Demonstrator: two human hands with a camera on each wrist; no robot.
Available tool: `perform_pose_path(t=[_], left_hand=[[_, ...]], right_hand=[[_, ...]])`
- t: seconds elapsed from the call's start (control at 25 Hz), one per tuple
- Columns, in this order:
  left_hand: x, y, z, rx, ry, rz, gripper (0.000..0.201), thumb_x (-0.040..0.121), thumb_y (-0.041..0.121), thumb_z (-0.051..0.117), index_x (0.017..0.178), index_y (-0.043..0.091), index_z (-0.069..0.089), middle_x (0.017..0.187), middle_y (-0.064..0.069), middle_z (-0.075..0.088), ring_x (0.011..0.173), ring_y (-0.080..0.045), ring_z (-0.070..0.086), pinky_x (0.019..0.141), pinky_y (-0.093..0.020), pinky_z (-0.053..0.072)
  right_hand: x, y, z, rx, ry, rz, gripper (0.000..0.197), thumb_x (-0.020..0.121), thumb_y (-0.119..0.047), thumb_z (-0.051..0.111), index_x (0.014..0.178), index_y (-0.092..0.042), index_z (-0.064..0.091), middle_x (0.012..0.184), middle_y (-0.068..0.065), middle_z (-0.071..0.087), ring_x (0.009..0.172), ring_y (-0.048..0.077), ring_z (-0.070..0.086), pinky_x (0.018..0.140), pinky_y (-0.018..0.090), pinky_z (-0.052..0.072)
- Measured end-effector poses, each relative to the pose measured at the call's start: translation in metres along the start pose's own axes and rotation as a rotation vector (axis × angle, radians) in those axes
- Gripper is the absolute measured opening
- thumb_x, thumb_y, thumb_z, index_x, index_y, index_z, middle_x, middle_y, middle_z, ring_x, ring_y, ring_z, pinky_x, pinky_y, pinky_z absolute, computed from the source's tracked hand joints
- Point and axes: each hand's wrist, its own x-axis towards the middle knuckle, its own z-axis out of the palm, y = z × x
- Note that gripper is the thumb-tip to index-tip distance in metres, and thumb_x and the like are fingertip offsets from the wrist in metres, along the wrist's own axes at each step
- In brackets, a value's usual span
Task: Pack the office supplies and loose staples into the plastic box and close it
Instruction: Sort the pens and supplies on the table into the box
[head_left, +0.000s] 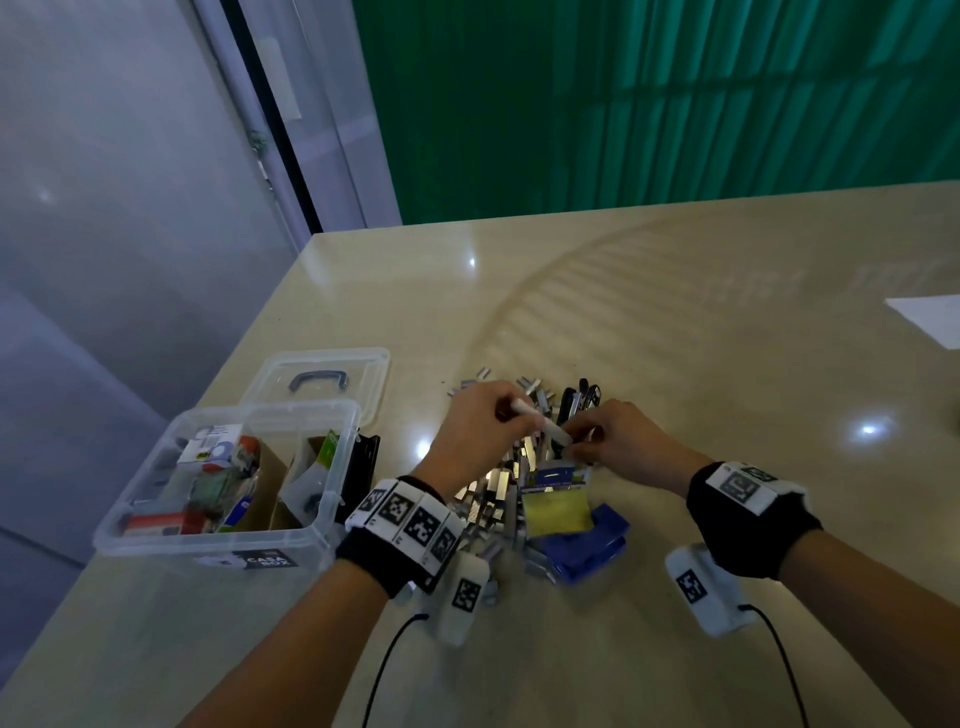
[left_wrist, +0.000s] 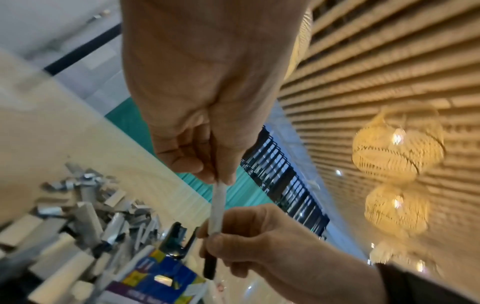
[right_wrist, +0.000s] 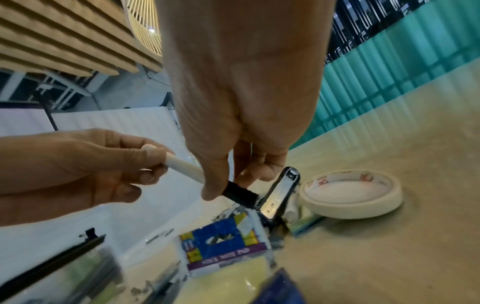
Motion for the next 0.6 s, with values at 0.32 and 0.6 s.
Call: perform_pose_path(t=[0.32,0.6], left_hand=[[-0.002,-0.01,-0.003,-0.105,0.071,-0.133,0.017,0.097,0.027,0.062,0.099,0.011,0.066,0.086,0.003,0.07,0.073,-0.005,0.066,0.059,-0.015,0.047],[-0.041,-0.037,-0.029,0.308,-0.077,-0.112,0.016,0.101,0.028,0.052,0.098,0.012,0.05,0.089,-0.011,0.068,0.08,-0.028,0.065,0.066,-0.038,0.047]], right_hand=[[0.011,-0.019,0.001,-0.135,-0.126,-0.031,0.019,0.091,-0.017,0.072,0.109,-0.014,0.075,0.097,-0.001,0.072,0.085,0.011,0.065,0.065,0.009,0.046],[0.012,-0.057,0.049,-0.055,-0.265,-0.172,0.007,0.089,-0.016,0.073,0.087,-0.014,0.079,0.082,-0.005,0.076,0.072,0.001,0.068,0.068,0.02,0.055]])
